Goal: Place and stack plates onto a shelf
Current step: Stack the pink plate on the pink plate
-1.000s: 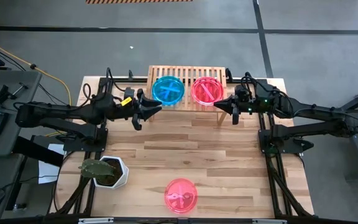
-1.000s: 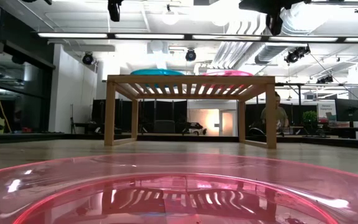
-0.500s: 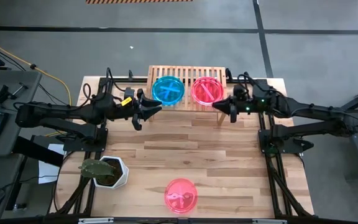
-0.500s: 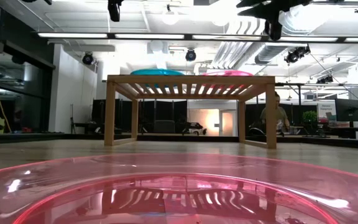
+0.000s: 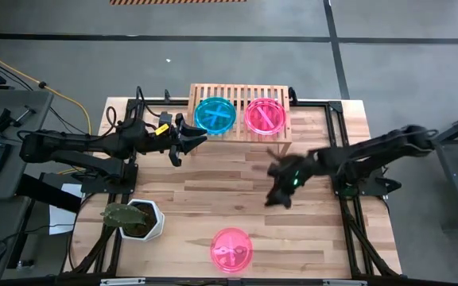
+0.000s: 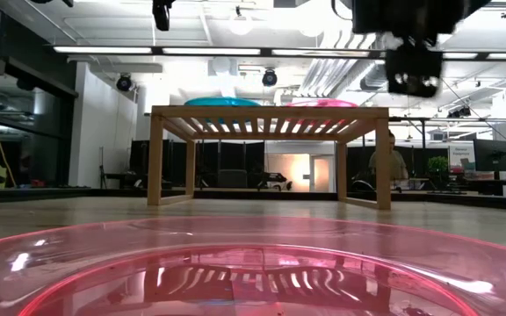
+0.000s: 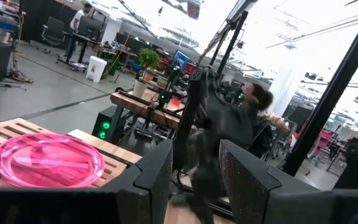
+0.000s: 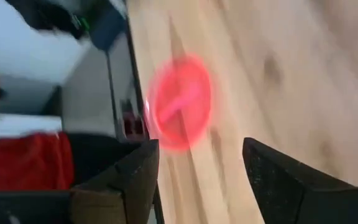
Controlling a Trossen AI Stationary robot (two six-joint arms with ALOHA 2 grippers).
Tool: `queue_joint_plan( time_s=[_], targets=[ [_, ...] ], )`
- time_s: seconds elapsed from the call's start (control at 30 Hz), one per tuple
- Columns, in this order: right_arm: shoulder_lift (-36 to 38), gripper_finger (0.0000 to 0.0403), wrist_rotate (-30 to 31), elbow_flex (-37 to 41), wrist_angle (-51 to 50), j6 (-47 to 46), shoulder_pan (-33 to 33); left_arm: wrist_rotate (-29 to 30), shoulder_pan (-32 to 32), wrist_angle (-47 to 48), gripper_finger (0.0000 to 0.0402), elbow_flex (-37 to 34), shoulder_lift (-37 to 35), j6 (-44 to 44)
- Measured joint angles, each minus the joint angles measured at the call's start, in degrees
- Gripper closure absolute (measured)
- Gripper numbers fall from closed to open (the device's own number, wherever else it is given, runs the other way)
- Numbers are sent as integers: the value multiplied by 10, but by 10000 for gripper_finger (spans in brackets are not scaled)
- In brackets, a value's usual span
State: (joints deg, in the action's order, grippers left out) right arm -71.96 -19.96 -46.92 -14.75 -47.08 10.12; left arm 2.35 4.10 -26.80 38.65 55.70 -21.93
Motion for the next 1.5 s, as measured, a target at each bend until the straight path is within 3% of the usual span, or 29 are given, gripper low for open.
queue_joint_plan(
  time_s=[0.17, 0.37, 0.57, 0.7, 1.03, 1.2, 1.3, 1.43, 1.5],
  targets=[
    [-109, 195, -3, 0, 35, -86, 59, 0, 0, 0, 280, 0, 0, 0],
    [-224, 214, -17, 0, 159, -218, 92, 0, 0, 0, 279, 0, 0, 0],
    [-308, 230, -28, 0, 309, -335, 120, 0, 0, 0, 279, 0, 0, 0],
    [-345, 234, -11, -7, 334, -380, 134, 0, 0, 0, 280, 0, 0, 0],
    [-422, 235, 21, -89, 330, -381, 144, 0, 0, 2, 279, 0, 0, 11],
    [-441, 244, 48, -128, 272, -349, 144, 0, 0, 5, 279, 0, 0, 11],
    [-442, 283, 55, -143, 218, -312, 144, 0, 0, 5, 280, 0, 0, 12],
    [-441, 382, 62, -144, 198, -282, 143, 0, 0, 4, 279, 0, 0, 21],
    [-436, 389, 60, -142, 192, -263, 139, 0, 0, 3, 280, 0, 0, 21]
  ],
)
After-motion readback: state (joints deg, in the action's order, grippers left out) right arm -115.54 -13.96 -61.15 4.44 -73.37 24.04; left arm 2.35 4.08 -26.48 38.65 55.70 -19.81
